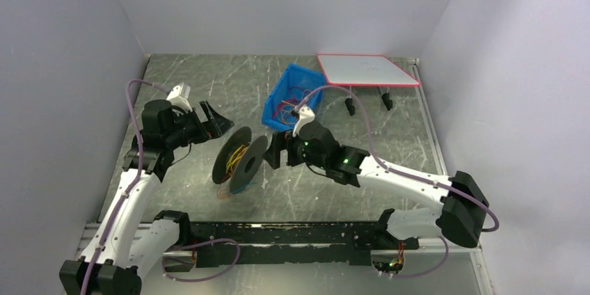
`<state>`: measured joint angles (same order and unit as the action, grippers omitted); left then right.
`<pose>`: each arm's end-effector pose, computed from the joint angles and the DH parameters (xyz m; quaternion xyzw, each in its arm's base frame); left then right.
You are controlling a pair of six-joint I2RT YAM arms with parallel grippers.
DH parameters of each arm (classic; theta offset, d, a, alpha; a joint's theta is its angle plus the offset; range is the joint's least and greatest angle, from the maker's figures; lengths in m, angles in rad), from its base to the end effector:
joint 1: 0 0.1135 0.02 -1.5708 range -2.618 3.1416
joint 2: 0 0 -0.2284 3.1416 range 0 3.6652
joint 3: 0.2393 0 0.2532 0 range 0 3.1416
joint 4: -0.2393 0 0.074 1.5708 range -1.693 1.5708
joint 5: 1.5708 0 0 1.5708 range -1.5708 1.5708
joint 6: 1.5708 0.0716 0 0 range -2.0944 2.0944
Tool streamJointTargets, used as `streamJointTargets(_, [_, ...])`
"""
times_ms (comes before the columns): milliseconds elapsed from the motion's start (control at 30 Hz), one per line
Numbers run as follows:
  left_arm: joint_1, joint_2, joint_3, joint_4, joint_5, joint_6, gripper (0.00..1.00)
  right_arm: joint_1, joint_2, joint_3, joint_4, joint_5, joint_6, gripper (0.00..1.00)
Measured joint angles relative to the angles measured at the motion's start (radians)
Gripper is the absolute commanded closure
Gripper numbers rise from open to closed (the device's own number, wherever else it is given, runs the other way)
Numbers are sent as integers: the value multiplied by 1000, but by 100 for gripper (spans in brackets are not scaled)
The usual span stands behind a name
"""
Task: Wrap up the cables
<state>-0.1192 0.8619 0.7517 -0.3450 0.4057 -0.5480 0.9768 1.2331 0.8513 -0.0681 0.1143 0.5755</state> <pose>0.2428 -0.0575 0.2580 -0.0726 0.8347 -0.3313 0.4339 0.1890 0.2653 0.2299 -0.1388 0.8347 0.3372 0.4126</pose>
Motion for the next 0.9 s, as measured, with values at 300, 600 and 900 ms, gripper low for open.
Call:
streamJointTargets(300, [0, -11, 54, -194, -10, 94, 2, 84, 104, -69, 73, -82, 75, 6])
streamJointTargets(600, [0, -6, 104, -368, -14, 151, 7, 86, 252, -62, 200, -123, 160, 12])
streamJointTargets(900, [0, -62, 104, -521, -66, 189, 8, 98, 355, -9, 286, -197, 200, 15])
